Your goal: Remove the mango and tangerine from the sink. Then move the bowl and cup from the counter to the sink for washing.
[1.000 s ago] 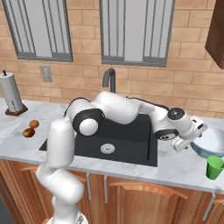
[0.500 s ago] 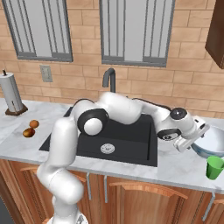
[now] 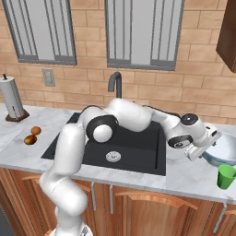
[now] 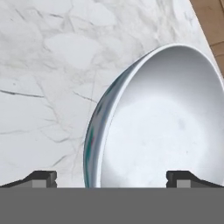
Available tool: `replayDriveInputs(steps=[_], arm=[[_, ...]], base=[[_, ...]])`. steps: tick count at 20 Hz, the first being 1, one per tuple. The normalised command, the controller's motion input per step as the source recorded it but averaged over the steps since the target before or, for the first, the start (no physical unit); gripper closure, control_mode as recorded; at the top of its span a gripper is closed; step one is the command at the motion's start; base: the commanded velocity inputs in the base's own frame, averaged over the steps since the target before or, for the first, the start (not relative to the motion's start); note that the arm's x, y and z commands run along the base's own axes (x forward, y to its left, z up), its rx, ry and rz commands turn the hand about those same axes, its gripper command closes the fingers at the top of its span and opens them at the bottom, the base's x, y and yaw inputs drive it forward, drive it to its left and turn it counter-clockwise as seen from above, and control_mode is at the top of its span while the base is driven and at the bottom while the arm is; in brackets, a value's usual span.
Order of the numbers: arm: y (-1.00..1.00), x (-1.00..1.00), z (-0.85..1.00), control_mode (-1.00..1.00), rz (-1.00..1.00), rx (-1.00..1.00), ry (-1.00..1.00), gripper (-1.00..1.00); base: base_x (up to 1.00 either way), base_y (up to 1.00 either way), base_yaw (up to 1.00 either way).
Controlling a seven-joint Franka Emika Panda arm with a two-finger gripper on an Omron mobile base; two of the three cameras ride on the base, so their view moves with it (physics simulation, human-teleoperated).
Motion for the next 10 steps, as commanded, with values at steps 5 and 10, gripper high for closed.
replayDriveInputs(steps=[5,10], arm=[[-0.07,0.1,-0.08,-1.0,0.0,0.0,0.02,-1.0],[-0.07,0.07,-0.1,-1.0,0.0,0.0,0.03,-1.0]], base=[[0.0,0.0,0.0],[0.0,0.0,0.0]])
